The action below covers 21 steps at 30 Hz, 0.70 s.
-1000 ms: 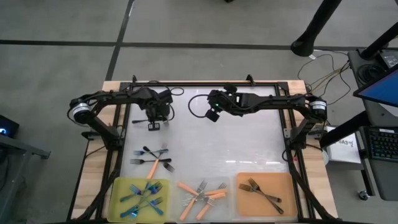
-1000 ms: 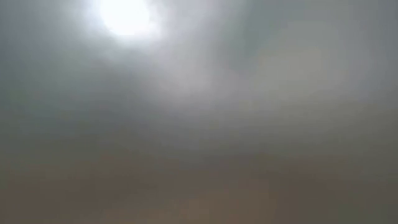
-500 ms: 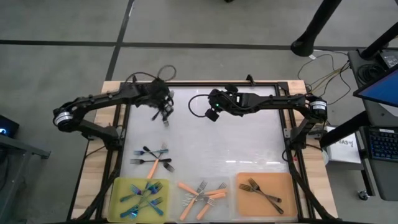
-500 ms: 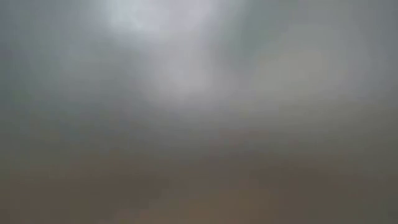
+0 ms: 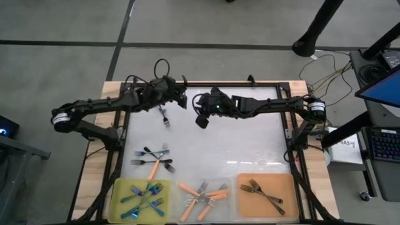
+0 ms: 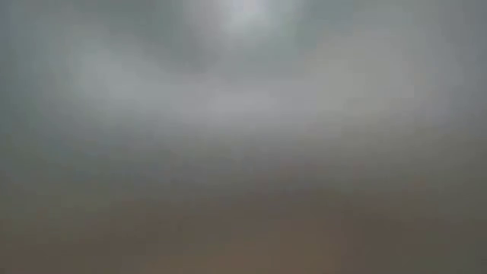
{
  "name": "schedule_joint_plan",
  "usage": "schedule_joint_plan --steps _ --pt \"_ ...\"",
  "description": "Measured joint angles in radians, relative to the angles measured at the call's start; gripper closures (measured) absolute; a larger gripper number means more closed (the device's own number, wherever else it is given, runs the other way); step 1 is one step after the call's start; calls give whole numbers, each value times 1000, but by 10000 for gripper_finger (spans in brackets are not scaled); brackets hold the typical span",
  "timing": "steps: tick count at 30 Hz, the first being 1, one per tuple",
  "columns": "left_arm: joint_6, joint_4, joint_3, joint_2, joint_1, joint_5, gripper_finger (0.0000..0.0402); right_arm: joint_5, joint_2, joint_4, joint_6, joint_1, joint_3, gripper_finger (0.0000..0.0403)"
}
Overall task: Sort silverware by color (type)
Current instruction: Put the black fork into the orange bin
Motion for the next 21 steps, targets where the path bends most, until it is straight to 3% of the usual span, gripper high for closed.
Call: schedule_joint_plan --steps 3,9,14,21 --pt "-9 10 0 7 -27 -88 402 -2 0 15 7 11 0 312" --pt "-14 138 0 33 -98 -104 402 4 19 60 21 15 -2 312" --pt "-20 145 0 51 -137 -216 401 4 32 78 23 15 -2 312" --pt "-53 162 -1 51 -171 -226 401 57 32 78 3 15 -2 312"
